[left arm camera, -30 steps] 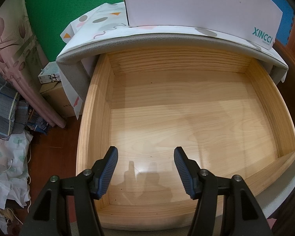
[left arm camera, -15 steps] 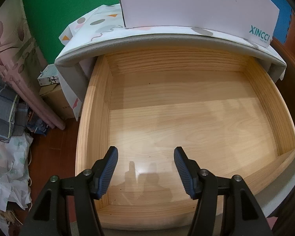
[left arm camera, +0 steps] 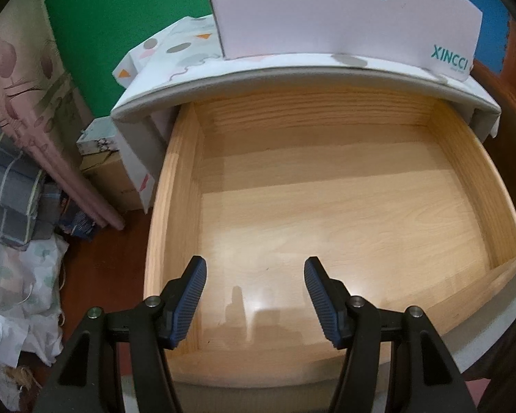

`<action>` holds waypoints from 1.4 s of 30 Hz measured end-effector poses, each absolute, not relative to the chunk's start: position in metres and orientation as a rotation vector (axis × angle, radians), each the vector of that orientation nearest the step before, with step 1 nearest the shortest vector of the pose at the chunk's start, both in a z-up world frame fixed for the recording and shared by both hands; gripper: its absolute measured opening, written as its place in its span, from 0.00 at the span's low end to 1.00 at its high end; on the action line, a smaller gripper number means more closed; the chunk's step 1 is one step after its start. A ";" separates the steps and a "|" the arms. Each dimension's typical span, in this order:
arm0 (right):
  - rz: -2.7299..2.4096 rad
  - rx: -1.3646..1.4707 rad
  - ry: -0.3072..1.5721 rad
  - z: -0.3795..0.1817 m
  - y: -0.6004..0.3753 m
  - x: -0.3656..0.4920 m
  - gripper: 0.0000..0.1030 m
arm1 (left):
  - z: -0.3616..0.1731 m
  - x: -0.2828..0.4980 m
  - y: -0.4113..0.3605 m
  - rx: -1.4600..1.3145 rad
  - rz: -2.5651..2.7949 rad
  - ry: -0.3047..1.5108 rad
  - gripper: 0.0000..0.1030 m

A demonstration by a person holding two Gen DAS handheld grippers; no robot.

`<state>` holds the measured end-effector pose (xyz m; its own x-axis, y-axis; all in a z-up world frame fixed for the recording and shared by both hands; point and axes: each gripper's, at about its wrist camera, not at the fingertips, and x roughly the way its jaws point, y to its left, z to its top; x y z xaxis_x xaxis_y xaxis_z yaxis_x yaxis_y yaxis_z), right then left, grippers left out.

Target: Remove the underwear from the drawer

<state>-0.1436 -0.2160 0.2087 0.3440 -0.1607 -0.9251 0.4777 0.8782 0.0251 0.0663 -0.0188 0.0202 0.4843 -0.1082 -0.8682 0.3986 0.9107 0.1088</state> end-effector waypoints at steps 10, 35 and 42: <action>-0.376 0.280 1.222 0.171 -0.184 -0.149 0.99 | 0.036 0.042 -0.018 0.274 -0.287 1.066 0.59; -0.362 0.230 1.268 0.161 -0.167 -0.155 0.99 | 0.066 -0.001 -0.015 0.206 -0.244 1.046 0.59; -0.356 0.241 1.275 0.160 -0.168 -0.154 0.99 | 0.070 -0.003 -0.016 0.207 -0.243 1.041 0.59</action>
